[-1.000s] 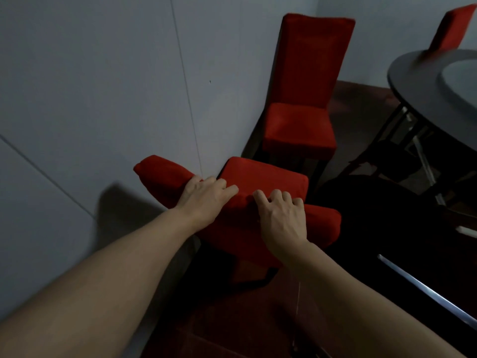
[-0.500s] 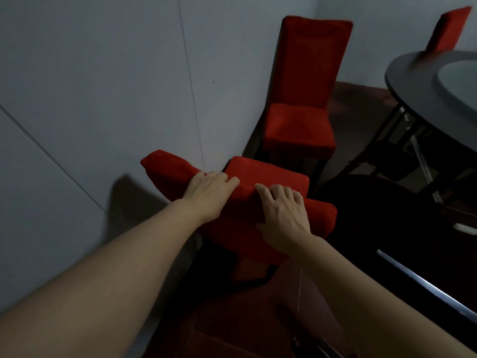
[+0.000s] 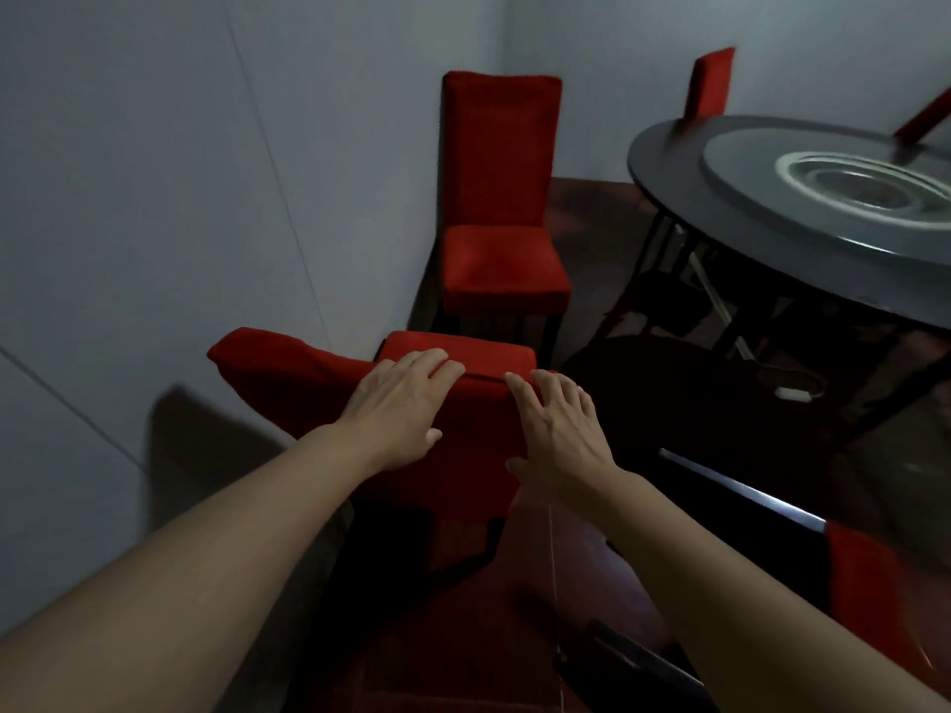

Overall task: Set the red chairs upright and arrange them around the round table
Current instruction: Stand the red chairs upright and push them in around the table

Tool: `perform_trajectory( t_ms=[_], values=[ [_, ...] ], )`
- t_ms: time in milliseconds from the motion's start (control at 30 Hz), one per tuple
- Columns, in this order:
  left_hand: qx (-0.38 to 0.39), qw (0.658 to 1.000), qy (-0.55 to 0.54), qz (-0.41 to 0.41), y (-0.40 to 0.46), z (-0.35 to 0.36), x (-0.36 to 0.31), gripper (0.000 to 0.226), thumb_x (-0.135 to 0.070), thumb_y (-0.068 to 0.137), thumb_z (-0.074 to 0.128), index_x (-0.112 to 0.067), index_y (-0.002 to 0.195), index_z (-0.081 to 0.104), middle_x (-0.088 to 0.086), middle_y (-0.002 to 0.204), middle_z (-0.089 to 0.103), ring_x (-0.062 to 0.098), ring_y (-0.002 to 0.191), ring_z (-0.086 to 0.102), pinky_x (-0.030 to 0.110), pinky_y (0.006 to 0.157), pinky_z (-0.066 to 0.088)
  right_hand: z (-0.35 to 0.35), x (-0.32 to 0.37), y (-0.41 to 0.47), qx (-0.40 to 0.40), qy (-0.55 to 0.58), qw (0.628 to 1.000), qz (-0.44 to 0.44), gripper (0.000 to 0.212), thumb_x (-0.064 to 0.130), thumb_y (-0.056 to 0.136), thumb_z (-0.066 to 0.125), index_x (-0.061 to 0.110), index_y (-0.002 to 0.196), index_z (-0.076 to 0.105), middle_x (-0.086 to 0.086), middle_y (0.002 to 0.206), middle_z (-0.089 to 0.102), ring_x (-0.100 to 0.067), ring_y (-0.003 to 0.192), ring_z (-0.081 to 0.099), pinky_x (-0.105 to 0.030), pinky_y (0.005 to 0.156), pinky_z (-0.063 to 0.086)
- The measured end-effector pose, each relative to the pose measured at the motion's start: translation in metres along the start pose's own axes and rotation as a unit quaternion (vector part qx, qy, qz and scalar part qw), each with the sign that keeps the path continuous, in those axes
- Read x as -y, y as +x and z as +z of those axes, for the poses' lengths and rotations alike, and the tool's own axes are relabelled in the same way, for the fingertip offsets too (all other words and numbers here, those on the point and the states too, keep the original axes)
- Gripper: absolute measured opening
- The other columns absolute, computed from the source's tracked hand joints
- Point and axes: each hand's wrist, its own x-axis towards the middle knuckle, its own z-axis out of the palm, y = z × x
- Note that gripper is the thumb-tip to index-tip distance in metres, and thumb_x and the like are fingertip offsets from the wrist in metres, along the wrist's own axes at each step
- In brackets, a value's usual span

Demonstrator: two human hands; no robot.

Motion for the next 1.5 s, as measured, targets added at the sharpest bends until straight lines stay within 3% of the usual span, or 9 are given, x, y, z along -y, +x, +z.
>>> perform_trajectory(
  t_ms=[400,767,1100,1500],
  values=[
    [-0.004,0.994,-0.021,0.108,0.021,-0.012,-0.121,0.078,-0.037,0.087,0.063,-0.022,0.149,0.019,0.000,0.155,0.021,0.018,0.141,0.023,0.033,0.113,0.024,-0.020,-0.087,-0.081,0.006,0.053,0.994,0.095,0.093,0.045,0.083,0.063,0.022,0.151,0.005,-0.012,0.156,0.006,-0.032,0.144,0.004,-0.043,0.117,0.009],
    [0.042,0.983,-0.044,0.174,0.049,0.008,-0.277,0.077,-0.038,0.086,0.064,-0.024,0.148,0.021,-0.001,0.154,0.022,0.017,0.139,0.027,0.034,0.111,0.027,-0.004,-0.206,-0.179,0.001,0.114,0.971,0.212,0.094,0.037,0.082,0.068,0.023,0.151,0.007,-0.013,0.156,0.007,-0.030,0.144,0.008,-0.041,0.117,0.014],
    [0.099,0.953,-0.055,0.280,0.073,0.028,-0.402,0.077,-0.040,0.086,0.063,-0.024,0.148,0.021,-0.005,0.153,0.022,0.018,0.137,0.030,0.035,0.110,0.026,0.016,-0.289,-0.280,-0.003,0.136,0.923,0.360,0.091,0.036,0.082,0.068,0.022,0.151,0.009,-0.014,0.156,0.009,-0.030,0.143,0.012,-0.042,0.117,0.016],
    [0.122,0.881,-0.052,0.455,0.104,0.047,-0.523,0.078,-0.043,0.085,0.063,-0.021,0.147,0.023,-0.001,0.150,0.031,0.018,0.134,0.036,0.040,0.109,0.030,0.022,-0.336,-0.362,-0.002,0.145,0.821,0.552,0.090,0.036,0.085,0.066,0.023,0.151,0.007,-0.013,0.157,0.006,-0.029,0.144,0.009,-0.041,0.118,0.015]
  ],
)
